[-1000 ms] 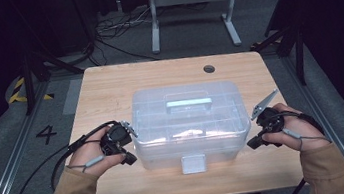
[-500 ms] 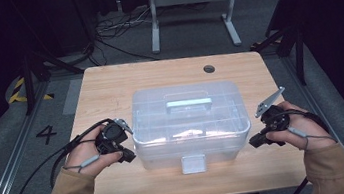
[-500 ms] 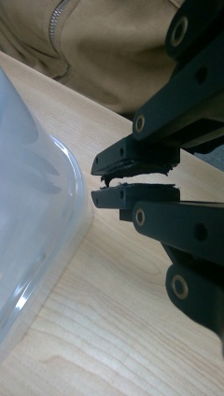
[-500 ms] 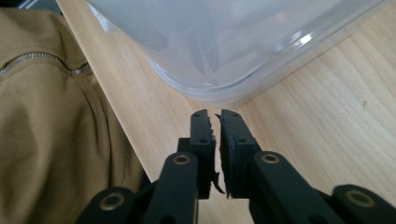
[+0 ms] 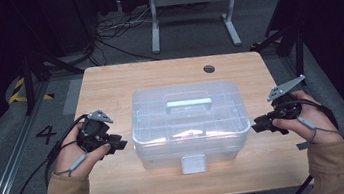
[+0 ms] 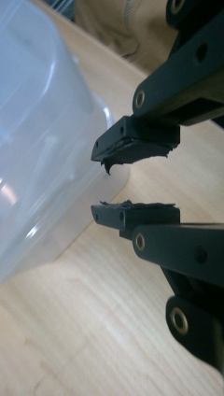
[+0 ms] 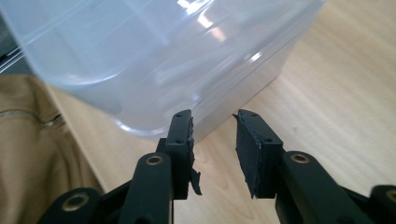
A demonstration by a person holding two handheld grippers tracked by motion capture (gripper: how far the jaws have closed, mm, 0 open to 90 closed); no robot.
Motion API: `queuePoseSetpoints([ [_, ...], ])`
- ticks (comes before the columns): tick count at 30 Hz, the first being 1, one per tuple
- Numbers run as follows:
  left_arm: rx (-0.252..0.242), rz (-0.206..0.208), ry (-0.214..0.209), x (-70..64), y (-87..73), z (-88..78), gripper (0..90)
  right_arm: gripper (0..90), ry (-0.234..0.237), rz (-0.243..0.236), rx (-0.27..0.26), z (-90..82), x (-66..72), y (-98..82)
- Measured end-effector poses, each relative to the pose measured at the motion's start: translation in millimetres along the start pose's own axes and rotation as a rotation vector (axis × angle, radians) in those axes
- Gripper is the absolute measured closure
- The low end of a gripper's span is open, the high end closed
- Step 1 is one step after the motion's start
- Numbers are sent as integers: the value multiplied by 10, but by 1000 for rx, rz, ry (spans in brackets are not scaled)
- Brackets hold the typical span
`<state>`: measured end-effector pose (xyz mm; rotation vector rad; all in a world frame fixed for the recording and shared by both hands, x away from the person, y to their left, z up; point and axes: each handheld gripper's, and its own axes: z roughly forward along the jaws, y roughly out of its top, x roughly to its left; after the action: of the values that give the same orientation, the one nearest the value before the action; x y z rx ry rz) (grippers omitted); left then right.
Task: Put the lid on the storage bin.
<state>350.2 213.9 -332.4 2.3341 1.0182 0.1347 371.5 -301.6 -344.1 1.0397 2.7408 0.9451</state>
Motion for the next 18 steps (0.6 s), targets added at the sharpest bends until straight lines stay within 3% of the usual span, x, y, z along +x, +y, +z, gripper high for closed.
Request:
queuePoseSetpoints([
  [4, -42, -43, 62, 79, -29, -12, 659, 612, -43, 18, -50, -27, -68, -2],
  [9, -102, -81, 111, 240, -82, 37, 641, 540, -147, 27, -126, -51, -224, -30],
  [15, -148, -98, 137, 374, -137, 106, 619, 489, -199, 17, -155, -28, -378, -86],
  [18, -166, -94, 153, 437, -156, 163, 604, 460, -203, 19, -162, 1, -455, -119],
])
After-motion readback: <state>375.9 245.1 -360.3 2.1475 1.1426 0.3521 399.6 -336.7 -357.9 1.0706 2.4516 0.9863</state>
